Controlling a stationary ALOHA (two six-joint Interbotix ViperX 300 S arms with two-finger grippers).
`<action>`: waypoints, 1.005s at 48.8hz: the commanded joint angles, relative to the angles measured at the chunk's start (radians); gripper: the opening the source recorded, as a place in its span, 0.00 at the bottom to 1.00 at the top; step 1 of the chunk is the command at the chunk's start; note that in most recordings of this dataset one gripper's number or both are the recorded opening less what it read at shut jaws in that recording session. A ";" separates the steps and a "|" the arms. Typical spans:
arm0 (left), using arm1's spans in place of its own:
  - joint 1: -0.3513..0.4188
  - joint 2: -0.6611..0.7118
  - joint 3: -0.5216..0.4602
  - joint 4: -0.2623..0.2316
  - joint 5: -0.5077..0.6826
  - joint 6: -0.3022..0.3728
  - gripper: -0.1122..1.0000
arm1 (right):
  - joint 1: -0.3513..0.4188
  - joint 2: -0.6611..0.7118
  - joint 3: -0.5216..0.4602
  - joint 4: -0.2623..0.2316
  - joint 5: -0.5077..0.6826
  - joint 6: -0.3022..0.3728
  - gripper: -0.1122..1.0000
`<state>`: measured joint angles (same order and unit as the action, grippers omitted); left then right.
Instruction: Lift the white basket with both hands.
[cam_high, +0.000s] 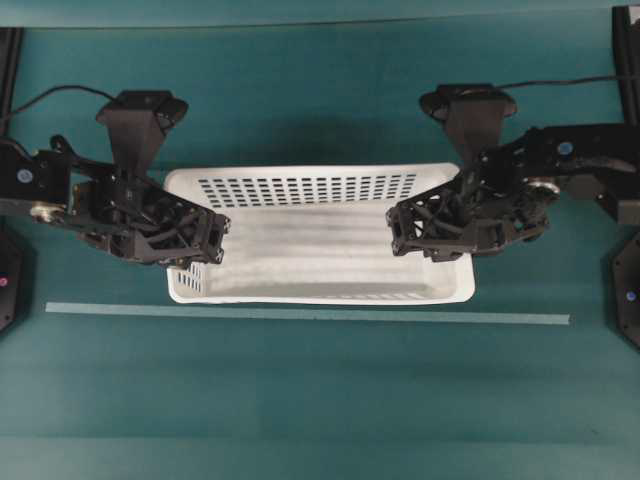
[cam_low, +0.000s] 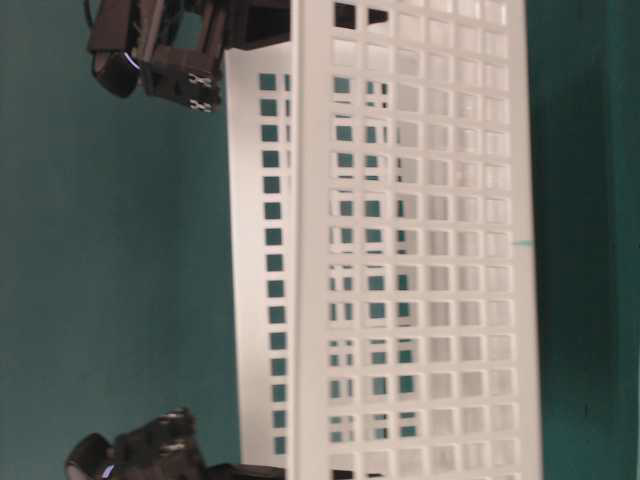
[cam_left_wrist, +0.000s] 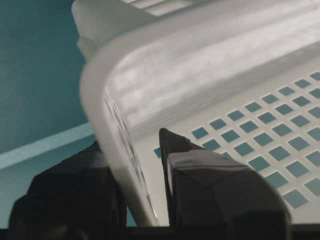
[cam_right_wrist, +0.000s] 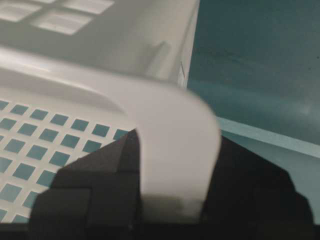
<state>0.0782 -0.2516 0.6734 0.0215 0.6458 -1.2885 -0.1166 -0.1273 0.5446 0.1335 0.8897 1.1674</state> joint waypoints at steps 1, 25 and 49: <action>0.008 0.032 0.006 0.011 -0.054 0.020 0.22 | 0.048 0.043 -0.008 0.009 -0.014 -0.041 0.26; 0.021 0.120 -0.006 0.011 -0.107 0.095 0.20 | 0.071 0.083 0.002 0.014 -0.075 0.026 0.26; 0.021 0.103 0.020 0.011 -0.101 0.092 0.18 | 0.078 0.087 0.064 0.014 -0.164 0.057 0.26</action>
<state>0.0951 -0.1488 0.7056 0.0215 0.5614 -1.2210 -0.0798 -0.0675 0.6105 0.1427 0.7670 1.2456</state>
